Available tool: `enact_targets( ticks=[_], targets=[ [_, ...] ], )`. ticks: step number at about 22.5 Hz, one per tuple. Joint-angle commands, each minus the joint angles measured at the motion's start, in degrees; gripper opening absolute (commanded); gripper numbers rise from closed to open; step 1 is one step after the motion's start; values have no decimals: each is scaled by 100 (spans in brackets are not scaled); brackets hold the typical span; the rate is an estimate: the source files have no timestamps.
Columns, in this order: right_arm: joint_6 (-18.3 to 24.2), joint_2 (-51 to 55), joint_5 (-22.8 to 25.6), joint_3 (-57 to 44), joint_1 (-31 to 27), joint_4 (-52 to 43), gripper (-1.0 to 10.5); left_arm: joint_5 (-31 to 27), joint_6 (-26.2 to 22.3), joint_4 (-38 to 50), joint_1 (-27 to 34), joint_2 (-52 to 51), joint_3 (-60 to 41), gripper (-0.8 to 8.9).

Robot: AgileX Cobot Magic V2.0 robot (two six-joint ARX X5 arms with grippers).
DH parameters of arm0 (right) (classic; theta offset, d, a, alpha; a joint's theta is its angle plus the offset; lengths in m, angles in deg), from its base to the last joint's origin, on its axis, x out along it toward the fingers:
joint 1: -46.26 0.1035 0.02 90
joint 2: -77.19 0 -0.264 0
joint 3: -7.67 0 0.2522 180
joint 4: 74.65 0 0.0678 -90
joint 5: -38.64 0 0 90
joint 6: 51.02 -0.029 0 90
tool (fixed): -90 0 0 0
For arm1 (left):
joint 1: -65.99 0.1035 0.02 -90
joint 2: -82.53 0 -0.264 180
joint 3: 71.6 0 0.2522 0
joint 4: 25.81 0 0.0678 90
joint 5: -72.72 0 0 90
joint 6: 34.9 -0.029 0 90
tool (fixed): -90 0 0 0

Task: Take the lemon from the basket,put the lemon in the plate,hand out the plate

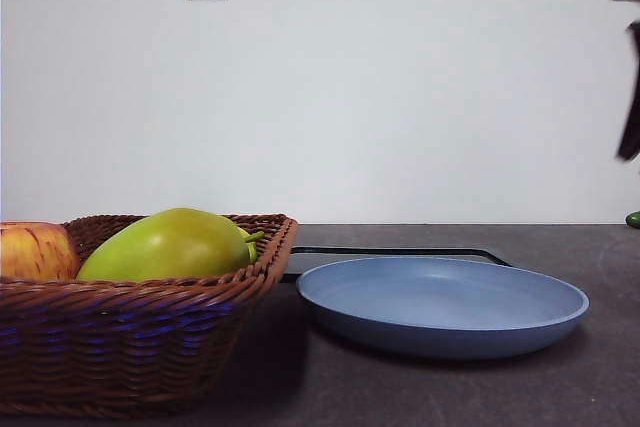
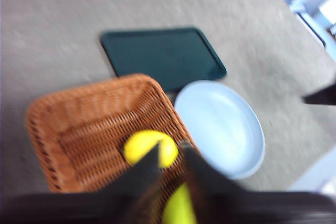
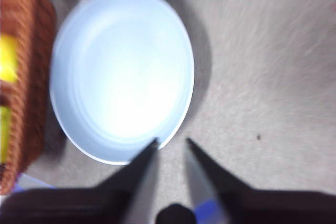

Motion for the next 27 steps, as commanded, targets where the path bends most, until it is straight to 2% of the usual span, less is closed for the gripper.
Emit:
enact_targets(
  ticks=[1, 5, 10, 13, 18, 21, 23, 25, 27],
  targets=[
    [20, -527, -22, 81, 151, -297, 251, -35, -48, 57, -140, 98, 96, 343],
    [-188, -1377, 192, 81, 424, -1128, 255, -42, -42, 52, -254, 131, 96, 350],
    [-264, -2245, 83, 81, 632, -1659, 247, -46, -42, -9, -254, 131, 96, 350],
    [-389, -2540, 83, 81, 741, -1858, 190, -48, -42, -13, -254, 131, 96, 350],
    [-455, -2476, 87, 81, 756, -1934, 2, -33, -28, -22, -254, 131, 96, 350],
    [-498, -2240, 87, 81, 667, -1856, 3, -24, 378, -105, -304, 133, 96, 350],
    [-496, -1971, 87, 81, 599, -1725, 3, -26, 1091, -184, -411, 157, 96, 350],
    [-494, -1633, 90, 81, 527, -1589, 3, -44, 1390, -254, -551, 258, 96, 355],
    [-492, -1266, 96, 81, 479, -1493, 3, -66, 1491, -284, -745, 485, 96, 394]
  ],
)
